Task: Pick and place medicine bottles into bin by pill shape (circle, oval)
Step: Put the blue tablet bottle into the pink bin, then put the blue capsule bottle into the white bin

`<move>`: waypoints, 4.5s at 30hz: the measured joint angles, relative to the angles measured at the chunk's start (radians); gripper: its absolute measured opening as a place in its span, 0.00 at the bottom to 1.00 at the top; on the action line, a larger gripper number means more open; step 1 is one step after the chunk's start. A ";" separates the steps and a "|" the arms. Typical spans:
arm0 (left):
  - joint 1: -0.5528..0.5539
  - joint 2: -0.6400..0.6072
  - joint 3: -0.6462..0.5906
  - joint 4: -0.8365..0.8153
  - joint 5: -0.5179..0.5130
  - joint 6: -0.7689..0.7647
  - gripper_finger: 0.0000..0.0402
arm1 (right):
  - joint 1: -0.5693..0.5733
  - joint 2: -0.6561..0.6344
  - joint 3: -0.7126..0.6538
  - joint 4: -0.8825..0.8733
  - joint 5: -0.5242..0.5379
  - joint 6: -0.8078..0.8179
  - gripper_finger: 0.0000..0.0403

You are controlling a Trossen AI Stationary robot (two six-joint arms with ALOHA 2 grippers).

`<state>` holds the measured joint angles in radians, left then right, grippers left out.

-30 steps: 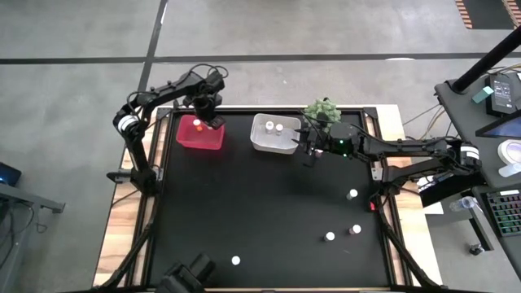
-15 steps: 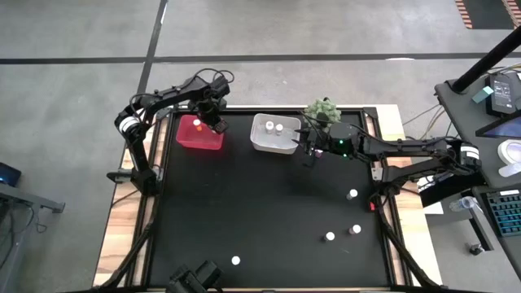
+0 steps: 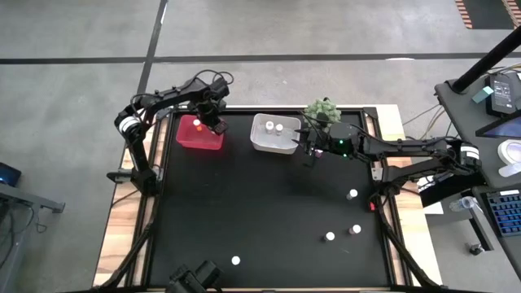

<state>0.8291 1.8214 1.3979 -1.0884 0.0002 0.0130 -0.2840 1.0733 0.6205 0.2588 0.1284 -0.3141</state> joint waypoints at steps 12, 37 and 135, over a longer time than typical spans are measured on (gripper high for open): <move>0.002 0.000 0.010 0.012 -0.012 0.018 0.40 | 0.000 0.000 0.000 0.000 0.000 0.007 0.36; -0.513 -0.556 -0.197 0.432 -0.061 -0.058 0.42 | 0.062 0.000 0.102 -0.372 -0.001 0.599 0.36; -0.713 -1.047 -0.889 1.266 -0.072 0.186 0.42 | -0.007 0.357 0.680 -0.950 0.182 0.818 0.29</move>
<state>0.1161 0.7748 0.5088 0.1778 -0.0719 0.1993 -0.2909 1.4306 1.3006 -0.6914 0.3107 0.5042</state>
